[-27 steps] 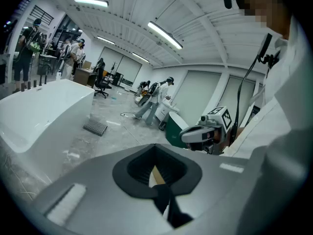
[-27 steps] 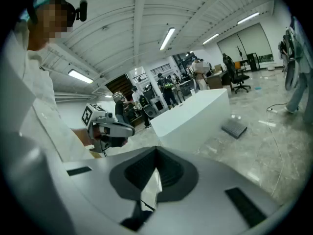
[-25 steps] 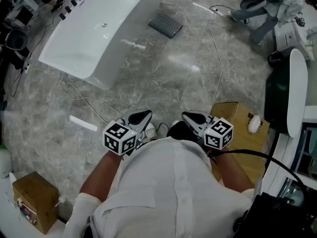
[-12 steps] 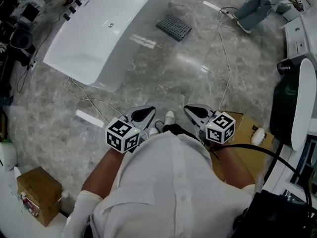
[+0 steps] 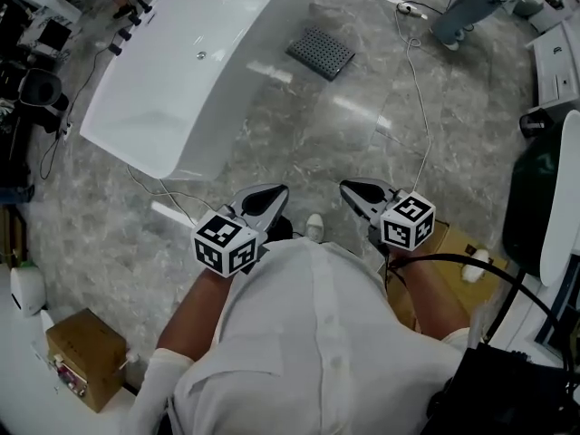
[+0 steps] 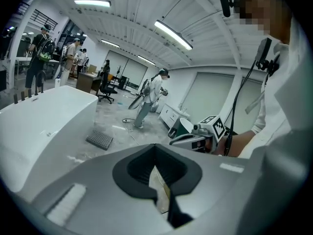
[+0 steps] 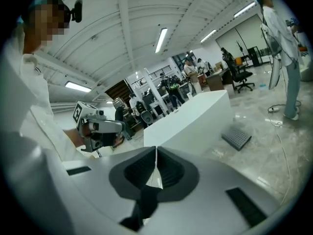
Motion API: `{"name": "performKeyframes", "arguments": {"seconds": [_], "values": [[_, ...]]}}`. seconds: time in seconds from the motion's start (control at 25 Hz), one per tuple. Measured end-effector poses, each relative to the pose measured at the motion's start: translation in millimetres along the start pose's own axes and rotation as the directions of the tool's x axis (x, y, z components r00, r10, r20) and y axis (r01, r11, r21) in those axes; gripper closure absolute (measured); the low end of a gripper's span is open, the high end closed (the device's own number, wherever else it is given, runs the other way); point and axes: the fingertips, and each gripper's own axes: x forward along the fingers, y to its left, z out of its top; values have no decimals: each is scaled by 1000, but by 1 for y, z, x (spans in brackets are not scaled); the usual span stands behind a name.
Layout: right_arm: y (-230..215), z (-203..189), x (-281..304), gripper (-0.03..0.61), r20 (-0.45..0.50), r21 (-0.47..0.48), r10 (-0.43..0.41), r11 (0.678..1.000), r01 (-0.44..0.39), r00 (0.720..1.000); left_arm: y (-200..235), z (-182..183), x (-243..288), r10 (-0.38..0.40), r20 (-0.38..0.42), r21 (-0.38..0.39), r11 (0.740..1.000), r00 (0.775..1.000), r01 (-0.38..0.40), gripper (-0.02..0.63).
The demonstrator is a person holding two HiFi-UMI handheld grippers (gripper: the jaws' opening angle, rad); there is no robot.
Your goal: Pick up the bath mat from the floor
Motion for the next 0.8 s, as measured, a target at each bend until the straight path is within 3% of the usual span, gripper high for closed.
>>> {"name": "performKeyframes", "arguments": {"seconds": [0.24,0.36,0.6,0.8], "values": [[-49,24,33,565,24,73,-45,996,43,999,52,27,32,-54,-23,5,999,998,54,607],[-82,38,52,482,28,143,-66,988,61,997,87,48,60,-93,-40,2,996,995,94,607],[-145,89,92,482,25,205,-161,967,153,987,154,117,108,-185,-79,34,982,980,188,607],[-208,130,125,482,44,241,-244,944,226,969,208,154,140,-233,-125,70,968,964,243,607]]}}
